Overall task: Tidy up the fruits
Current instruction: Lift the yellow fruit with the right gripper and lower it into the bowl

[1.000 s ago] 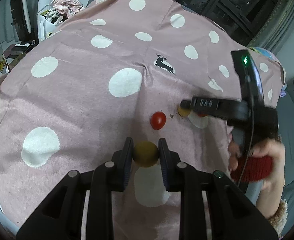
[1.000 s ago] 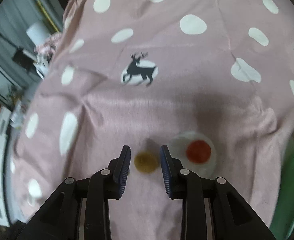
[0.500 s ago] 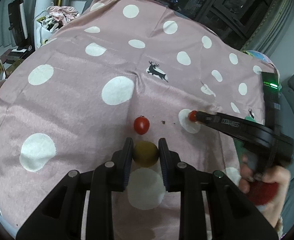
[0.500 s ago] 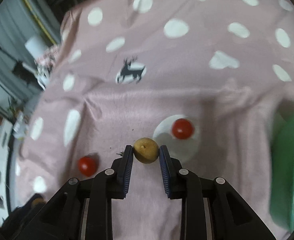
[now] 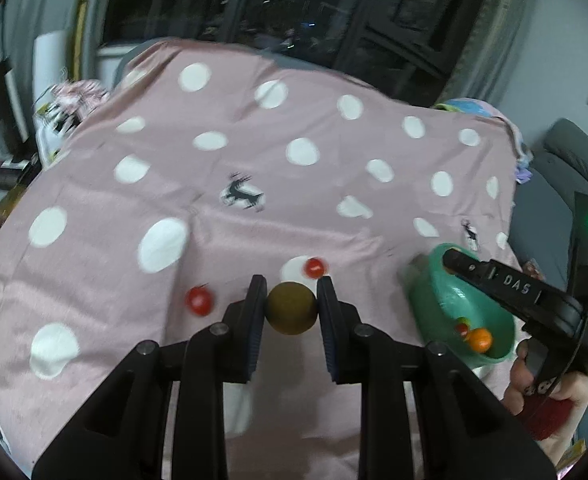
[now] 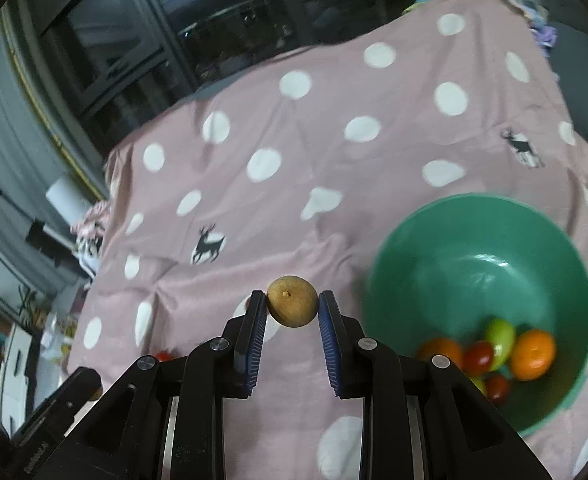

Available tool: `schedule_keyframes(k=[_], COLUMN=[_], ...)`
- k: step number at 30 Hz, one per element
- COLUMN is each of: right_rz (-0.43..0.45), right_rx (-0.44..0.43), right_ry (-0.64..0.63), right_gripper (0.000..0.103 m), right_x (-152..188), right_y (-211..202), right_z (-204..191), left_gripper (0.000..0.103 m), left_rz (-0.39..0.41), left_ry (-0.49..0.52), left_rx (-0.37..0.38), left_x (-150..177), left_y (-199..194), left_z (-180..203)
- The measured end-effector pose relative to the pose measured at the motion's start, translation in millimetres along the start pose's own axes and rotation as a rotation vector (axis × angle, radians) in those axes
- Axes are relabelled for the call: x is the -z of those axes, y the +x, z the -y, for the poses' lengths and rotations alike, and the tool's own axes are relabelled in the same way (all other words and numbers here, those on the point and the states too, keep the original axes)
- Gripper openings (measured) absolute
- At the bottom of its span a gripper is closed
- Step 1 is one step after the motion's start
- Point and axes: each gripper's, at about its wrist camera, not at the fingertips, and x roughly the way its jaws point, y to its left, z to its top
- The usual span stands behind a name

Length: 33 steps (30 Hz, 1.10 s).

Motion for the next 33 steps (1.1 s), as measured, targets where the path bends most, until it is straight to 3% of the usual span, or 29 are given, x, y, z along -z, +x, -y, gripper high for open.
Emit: schedule_keyframes(k=[8, 14, 22, 33], right_rz=[0.077, 0.094, 0.058, -0.020], right_rx=[0.053, 0.093, 0.114, 0.176], right_ry=[0.073, 0.160, 0.247, 0.329], right_gripper=[0.028, 0.028, 0.028, 0.029], right_x=[-5, -4, -1, 4], right_y=[-32, -45, -41, -27], right_z=[40, 78, 110, 138], left_gripper=[0.025, 0.025, 0.025, 0.025], left_rz=[0.005, -0.058, -0.153, -0.261], left_ry=[0.086, 0.130, 0.185, 0.225], left_rx=[0.108, 0.207, 0.261, 0.306], left_x=[-13, -14, -4, 11], left_y=[15, 42, 81, 117], left_z=[62, 102, 144, 173])
